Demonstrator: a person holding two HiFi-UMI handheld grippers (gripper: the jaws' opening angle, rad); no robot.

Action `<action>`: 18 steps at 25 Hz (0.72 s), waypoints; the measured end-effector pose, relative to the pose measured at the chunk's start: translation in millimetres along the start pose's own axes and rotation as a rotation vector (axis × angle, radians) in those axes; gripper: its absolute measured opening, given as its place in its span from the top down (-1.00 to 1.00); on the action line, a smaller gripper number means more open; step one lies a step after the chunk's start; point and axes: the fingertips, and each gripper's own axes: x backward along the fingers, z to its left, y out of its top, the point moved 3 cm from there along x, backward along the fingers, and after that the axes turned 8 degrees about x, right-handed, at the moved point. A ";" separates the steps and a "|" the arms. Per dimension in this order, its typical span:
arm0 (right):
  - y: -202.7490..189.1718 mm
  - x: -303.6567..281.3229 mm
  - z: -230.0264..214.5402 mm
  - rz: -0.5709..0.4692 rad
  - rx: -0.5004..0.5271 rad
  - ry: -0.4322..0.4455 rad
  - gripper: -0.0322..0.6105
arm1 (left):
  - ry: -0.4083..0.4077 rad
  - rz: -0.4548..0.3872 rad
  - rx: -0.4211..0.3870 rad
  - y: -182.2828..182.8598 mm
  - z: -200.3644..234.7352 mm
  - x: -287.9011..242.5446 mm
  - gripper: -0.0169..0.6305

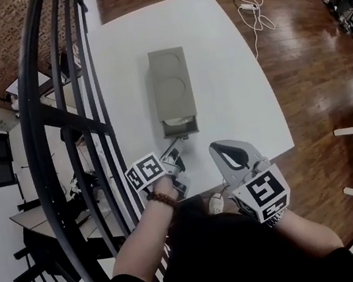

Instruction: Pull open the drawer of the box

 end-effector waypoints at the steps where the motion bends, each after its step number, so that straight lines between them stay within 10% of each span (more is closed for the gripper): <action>1: -0.4 2.4 1.1 -0.003 0.002 0.003 0.92 | 0.002 -0.002 0.001 -3.0 0.9 2.0 0.77; 18: -12.3 39.4 35.6 -0.028 0.044 0.030 0.92 | 0.006 -0.018 0.008 -50.2 16.0 41.2 0.77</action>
